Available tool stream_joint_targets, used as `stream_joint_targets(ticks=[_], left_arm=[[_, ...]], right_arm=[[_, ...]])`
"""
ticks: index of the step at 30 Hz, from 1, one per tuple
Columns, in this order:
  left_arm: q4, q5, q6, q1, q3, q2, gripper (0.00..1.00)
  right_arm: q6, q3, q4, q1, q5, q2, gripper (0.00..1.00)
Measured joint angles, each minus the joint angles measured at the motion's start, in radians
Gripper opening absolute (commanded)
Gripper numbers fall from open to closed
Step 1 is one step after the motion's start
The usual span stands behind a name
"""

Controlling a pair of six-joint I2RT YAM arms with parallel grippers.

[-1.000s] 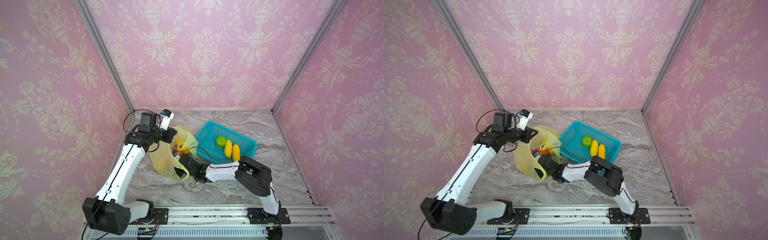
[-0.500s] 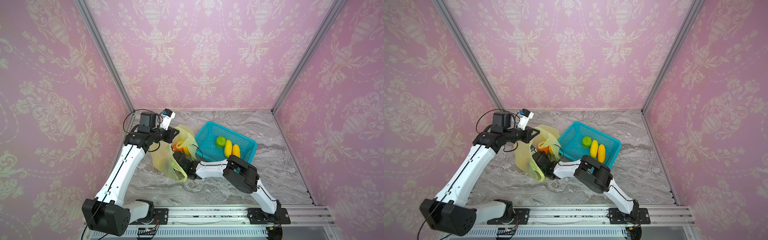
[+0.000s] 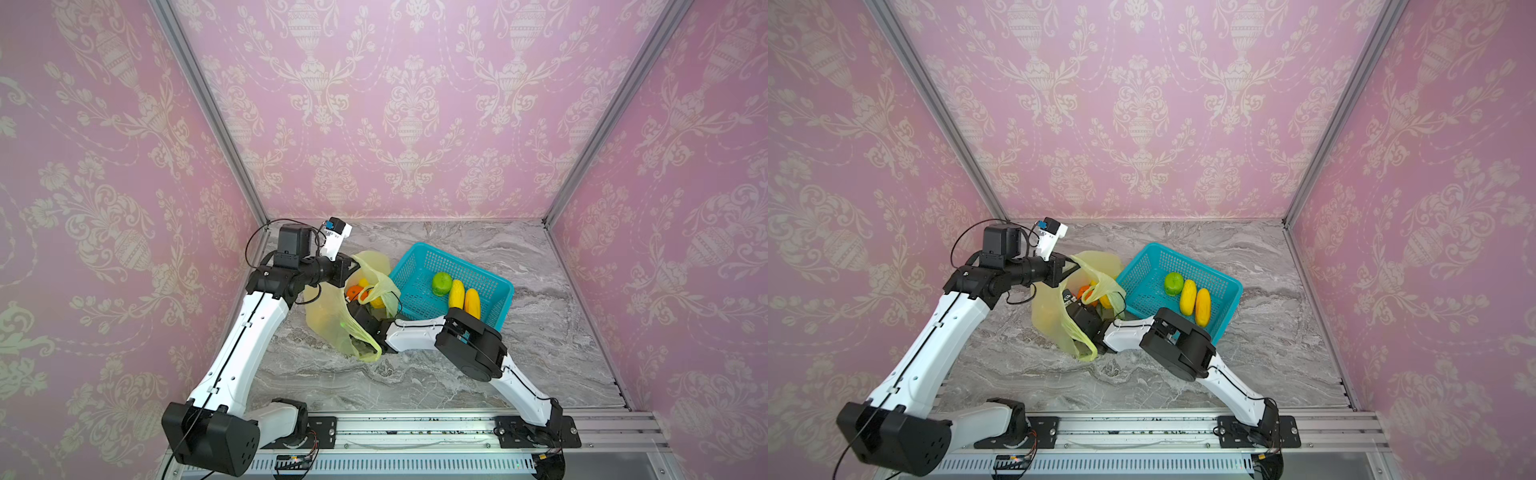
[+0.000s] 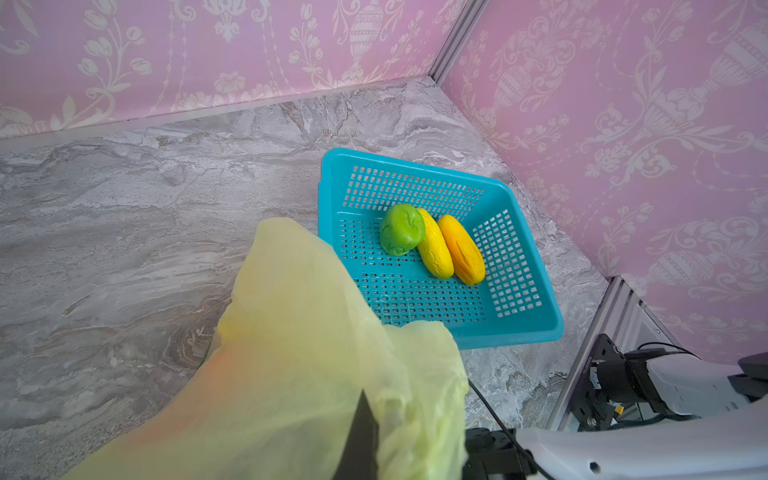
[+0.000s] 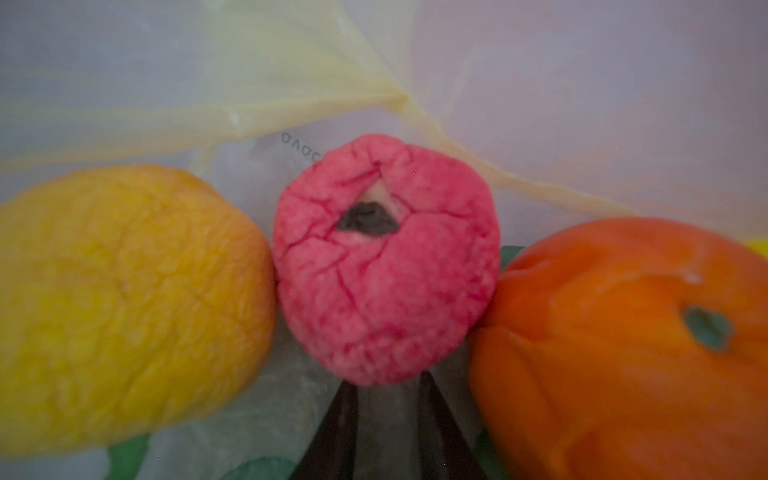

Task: Untie the knot of the plastic bag and take out the fruit
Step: 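Lower the right gripper into the bag and grasp the orange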

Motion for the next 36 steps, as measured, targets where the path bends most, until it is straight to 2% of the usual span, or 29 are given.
stream_joint_targets(ticks=[8,14,19,21,23,29,32,36], left_arm=[[-0.001,-0.046,-0.001,0.014,0.0,0.0,0.0],[-0.001,-0.071,-0.001,0.021,0.0,0.0,0.0],[-0.001,-0.071,-0.001,0.021,0.0,0.001,0.0],[-0.001,-0.071,-0.001,0.021,0.0,0.001,0.0],[-0.001,-0.07,-0.001,0.021,0.0,0.001,0.0],[0.002,-0.021,-0.001,0.021,0.0,0.001,0.0],[0.006,0.01,-0.002,0.021,0.0,0.001,0.0],[0.014,0.042,-0.002,0.021,-0.003,0.001,0.0]], right_arm=[[-0.003,-0.23,0.085,0.0,-0.027,-0.172,0.07],[-0.006,-0.411,0.237,0.0,-0.071,-0.327,0.05],[-0.007,-0.425,0.264,0.0,-0.069,-0.341,0.09],[-0.007,-0.401,0.246,0.0,-0.05,-0.329,0.17],[-0.009,-0.342,0.212,0.0,-0.01,-0.302,0.35],[0.015,-0.116,0.074,-0.011,0.116,-0.179,0.68],[0.029,-0.002,-0.016,-0.018,0.179,-0.103,0.74],[0.048,0.142,-0.135,-0.028,0.238,-0.008,0.73]])
